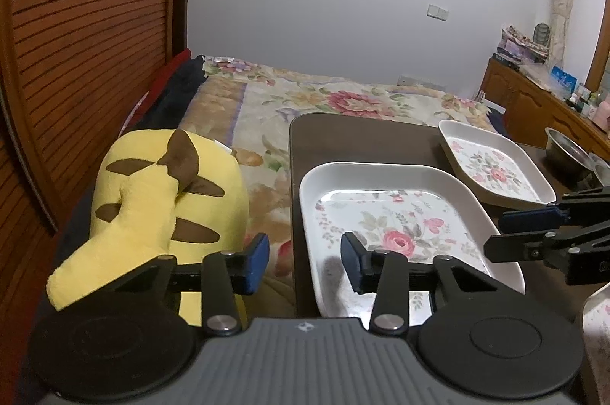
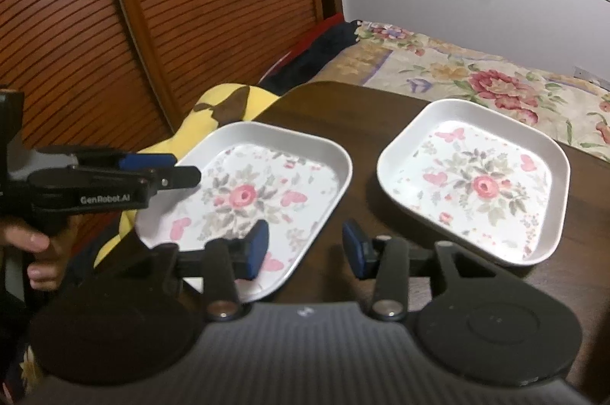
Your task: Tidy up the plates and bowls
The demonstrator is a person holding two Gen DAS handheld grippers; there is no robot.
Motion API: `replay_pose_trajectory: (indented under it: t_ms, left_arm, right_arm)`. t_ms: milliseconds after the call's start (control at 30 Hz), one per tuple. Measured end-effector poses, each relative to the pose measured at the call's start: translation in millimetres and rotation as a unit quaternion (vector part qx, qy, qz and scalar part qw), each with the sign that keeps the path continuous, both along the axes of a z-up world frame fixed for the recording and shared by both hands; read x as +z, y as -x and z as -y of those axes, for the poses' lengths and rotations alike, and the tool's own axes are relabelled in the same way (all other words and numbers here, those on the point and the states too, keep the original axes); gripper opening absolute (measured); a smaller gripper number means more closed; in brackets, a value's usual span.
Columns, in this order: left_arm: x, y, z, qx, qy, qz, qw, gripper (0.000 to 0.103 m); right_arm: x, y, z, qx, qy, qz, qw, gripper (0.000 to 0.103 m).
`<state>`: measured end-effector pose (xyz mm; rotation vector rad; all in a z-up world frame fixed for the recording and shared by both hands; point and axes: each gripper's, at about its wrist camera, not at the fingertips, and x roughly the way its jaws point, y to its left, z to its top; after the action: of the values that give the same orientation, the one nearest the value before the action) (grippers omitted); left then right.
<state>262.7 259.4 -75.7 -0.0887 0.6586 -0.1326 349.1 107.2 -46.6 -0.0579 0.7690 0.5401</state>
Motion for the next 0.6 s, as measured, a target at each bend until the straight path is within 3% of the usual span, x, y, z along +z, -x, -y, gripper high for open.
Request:
replay_pose_trajectory:
  t_ms: [600]
  left_arm:
    - [-1.3,7.3,8.1,-0.02,0.002,-0.004,0.9998,0.022]
  right_arm:
    - [-8.4,-3.9,-7.2,0.0,0.015,-0.015,1.0,0.028]
